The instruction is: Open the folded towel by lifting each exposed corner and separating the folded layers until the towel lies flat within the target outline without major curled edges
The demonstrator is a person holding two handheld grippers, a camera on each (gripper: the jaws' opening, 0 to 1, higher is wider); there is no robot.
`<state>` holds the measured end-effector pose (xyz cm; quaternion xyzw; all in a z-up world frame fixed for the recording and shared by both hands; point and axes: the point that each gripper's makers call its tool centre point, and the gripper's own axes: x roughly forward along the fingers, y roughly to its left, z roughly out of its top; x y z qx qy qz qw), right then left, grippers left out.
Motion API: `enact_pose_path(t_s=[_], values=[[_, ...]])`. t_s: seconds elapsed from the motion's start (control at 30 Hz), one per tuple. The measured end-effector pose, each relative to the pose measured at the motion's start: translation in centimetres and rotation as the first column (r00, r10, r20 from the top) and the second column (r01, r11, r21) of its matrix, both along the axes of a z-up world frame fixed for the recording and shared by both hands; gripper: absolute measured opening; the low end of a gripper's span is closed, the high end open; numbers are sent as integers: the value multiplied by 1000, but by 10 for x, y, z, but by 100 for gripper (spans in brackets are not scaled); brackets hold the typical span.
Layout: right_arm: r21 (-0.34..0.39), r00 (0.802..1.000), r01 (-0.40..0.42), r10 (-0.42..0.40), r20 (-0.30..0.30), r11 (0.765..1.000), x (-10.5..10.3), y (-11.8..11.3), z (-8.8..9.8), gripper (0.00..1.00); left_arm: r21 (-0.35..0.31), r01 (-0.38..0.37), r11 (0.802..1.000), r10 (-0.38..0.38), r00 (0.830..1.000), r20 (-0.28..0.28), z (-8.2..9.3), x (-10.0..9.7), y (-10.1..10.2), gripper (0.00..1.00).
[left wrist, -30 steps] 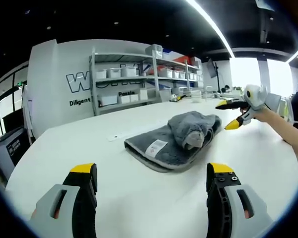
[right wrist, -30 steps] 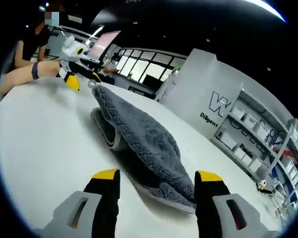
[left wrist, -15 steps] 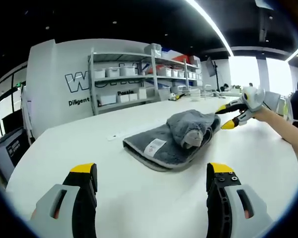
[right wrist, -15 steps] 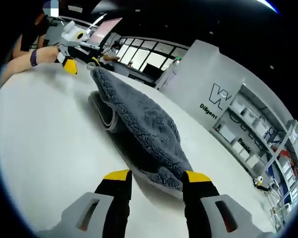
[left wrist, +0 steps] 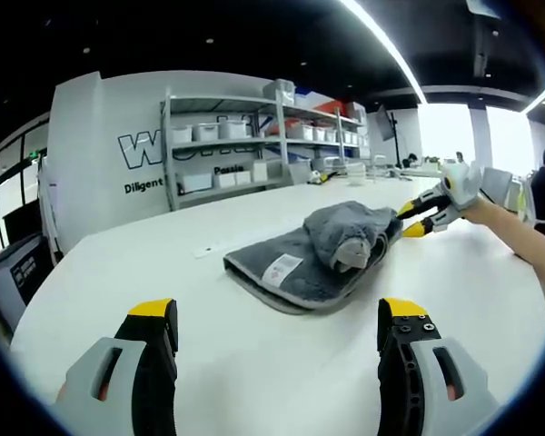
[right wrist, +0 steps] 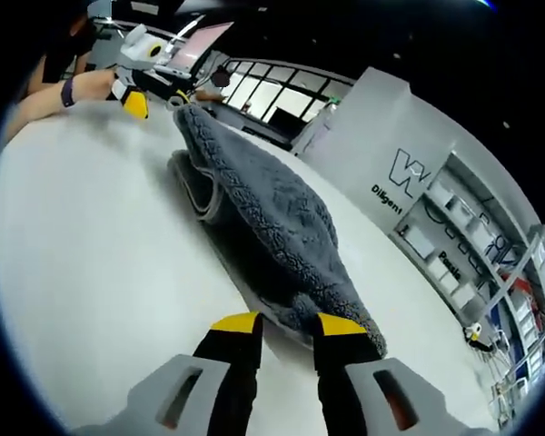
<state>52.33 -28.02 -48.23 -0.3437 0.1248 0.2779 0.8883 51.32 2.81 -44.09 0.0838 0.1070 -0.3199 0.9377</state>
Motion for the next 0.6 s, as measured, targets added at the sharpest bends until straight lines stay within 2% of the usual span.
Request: enact_pose_path(t_s=[0.3, 0.53, 0.6], values=[[-57, 1000, 2, -1, 12, 998, 2, -3, -5, 7, 2, 0, 1000, 0, 1000, -2, -1, 0, 0, 90], [26, 999, 23, -22, -37, 999, -3, -6, -4, 5, 5, 1, 1000, -1, 1000, -5, -2, 0, -1, 90], [19, 999, 24, -23, -48, 1000, -5, -6, -4, 5, 6, 1, 1000, -1, 1000, -5, -3, -1, -1, 90]])
